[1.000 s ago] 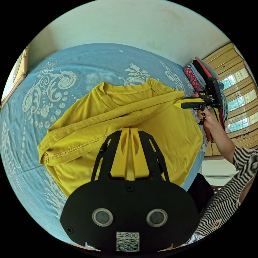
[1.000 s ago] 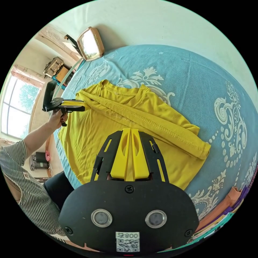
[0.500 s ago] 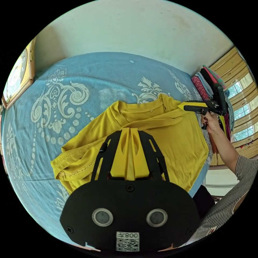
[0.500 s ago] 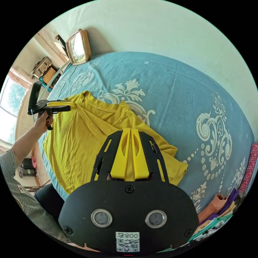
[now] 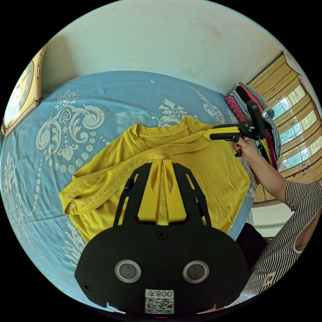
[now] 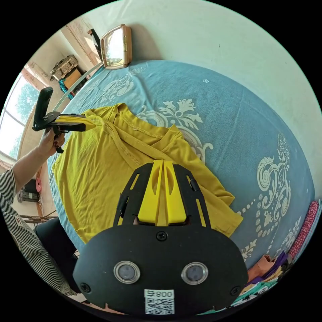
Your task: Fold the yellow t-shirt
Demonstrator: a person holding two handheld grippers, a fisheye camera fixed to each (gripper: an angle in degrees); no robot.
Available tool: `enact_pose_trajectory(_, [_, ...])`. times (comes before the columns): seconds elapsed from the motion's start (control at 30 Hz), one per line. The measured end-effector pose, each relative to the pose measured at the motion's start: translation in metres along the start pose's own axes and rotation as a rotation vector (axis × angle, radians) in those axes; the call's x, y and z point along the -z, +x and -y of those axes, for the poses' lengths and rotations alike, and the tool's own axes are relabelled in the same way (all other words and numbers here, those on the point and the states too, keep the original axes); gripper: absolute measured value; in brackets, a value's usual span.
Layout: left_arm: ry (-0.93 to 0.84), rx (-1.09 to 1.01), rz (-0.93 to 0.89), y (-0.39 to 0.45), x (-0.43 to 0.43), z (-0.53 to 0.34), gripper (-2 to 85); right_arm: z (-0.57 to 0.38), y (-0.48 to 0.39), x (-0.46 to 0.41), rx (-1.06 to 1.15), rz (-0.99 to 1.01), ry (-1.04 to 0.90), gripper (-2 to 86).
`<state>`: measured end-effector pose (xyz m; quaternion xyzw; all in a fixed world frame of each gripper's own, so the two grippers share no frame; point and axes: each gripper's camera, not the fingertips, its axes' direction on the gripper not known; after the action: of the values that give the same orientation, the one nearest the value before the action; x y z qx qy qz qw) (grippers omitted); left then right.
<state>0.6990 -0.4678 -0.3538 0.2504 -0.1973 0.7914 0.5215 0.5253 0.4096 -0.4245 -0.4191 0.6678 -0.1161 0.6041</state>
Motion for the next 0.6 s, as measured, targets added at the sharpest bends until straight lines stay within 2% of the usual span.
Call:
enact_pose_trajectory(0.3, [0.014,0.029,0.032,-0.013,-0.003,0.029,0.2,0.029,0.028,0.027,-0.061,-0.094,0.032,0.1])
enact_pose_trajectory(0.6, [-0.060,-0.140,-0.058,0.046,-0.054,0.090,0.2,-0.008,0.001,0.054,-0.001,-0.013,0.104,0.1])
